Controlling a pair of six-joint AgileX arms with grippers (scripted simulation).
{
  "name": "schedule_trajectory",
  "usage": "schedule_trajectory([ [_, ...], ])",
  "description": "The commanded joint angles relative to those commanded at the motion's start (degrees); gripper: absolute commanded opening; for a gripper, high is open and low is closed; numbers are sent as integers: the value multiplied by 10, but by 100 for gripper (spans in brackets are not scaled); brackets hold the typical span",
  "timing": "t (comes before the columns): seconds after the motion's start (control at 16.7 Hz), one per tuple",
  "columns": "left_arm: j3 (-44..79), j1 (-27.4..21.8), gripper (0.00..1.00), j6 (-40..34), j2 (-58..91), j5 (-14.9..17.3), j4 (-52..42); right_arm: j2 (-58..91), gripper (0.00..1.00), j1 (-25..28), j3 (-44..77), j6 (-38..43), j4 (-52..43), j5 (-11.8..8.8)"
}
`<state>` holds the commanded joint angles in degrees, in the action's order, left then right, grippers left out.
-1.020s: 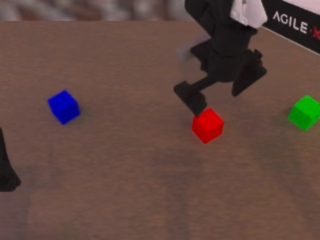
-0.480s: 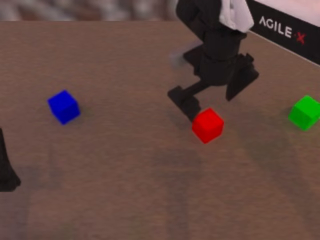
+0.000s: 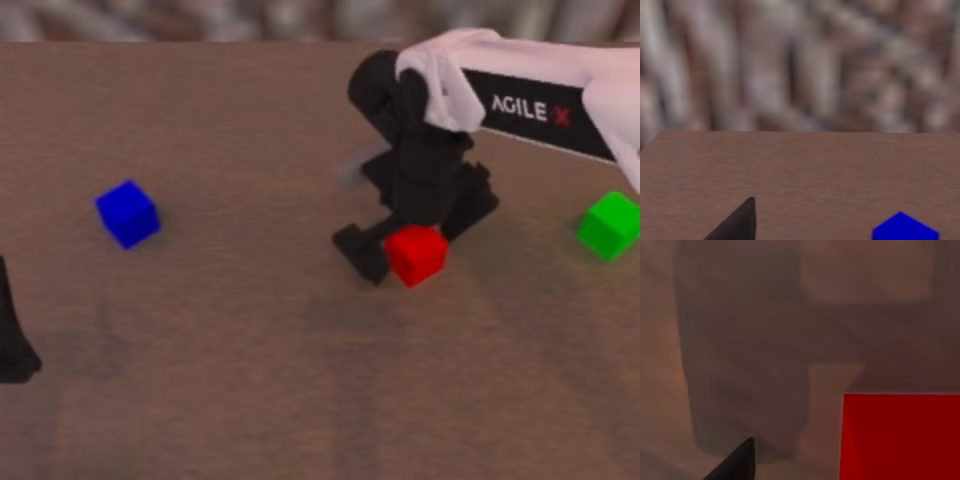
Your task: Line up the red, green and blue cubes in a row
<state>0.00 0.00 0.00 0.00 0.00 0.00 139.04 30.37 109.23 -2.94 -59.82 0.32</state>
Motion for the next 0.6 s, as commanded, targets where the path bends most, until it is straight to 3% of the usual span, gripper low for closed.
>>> schedule_trajectory([
  [0.3, 0, 0, 100, 0, 0, 0, 0, 6, 100, 0, -15, 0, 17, 0],
  [0.6, 0, 0, 100, 0, 0, 0, 0, 6, 62, 0, -15, 0, 17, 0],
])
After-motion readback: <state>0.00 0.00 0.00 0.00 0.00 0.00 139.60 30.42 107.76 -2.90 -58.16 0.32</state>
